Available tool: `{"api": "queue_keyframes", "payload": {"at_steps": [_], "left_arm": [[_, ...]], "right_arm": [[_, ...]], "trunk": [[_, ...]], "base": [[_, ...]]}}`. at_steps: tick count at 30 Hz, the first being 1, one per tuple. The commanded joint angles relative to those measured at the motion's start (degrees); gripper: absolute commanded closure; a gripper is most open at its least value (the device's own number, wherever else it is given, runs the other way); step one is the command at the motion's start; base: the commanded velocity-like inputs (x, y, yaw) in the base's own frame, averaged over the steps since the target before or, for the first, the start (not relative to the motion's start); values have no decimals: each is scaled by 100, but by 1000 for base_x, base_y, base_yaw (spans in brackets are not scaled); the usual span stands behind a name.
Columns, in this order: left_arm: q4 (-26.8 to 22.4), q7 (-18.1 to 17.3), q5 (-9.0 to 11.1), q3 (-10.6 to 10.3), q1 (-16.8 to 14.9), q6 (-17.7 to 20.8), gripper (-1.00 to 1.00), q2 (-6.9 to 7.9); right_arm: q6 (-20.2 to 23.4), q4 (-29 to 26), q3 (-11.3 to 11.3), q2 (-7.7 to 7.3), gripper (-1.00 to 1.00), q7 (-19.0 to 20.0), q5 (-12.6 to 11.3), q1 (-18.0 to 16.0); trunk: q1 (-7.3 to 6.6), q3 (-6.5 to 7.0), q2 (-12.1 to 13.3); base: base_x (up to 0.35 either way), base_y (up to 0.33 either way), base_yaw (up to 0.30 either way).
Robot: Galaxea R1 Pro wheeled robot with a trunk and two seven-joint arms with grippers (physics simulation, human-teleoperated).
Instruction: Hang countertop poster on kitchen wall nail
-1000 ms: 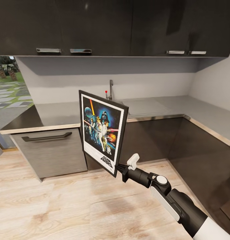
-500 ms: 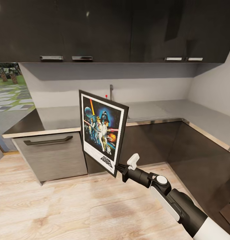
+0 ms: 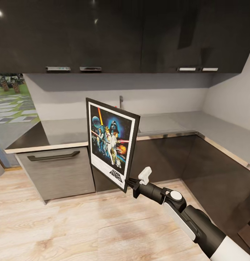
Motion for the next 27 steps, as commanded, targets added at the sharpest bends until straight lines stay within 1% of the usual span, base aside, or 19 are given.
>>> {"api": "queue_keyframes", "payload": {"at_steps": [1, 27], "left_arm": [[-7, -11, 55, 4, 2, 59, -100, 0], [2, -11, 55, 4, 2, 59, -100, -3]], "right_arm": [[43, -5, 6, -4, 100, 12, -69, -6], [34, -25, -5, -13, 100, 11, -69, -6]], "trunk": [[-22, 14, 38], [-593, 483, 1080]], "base": [[0, 0, 0], [0, 0, 0]]}}
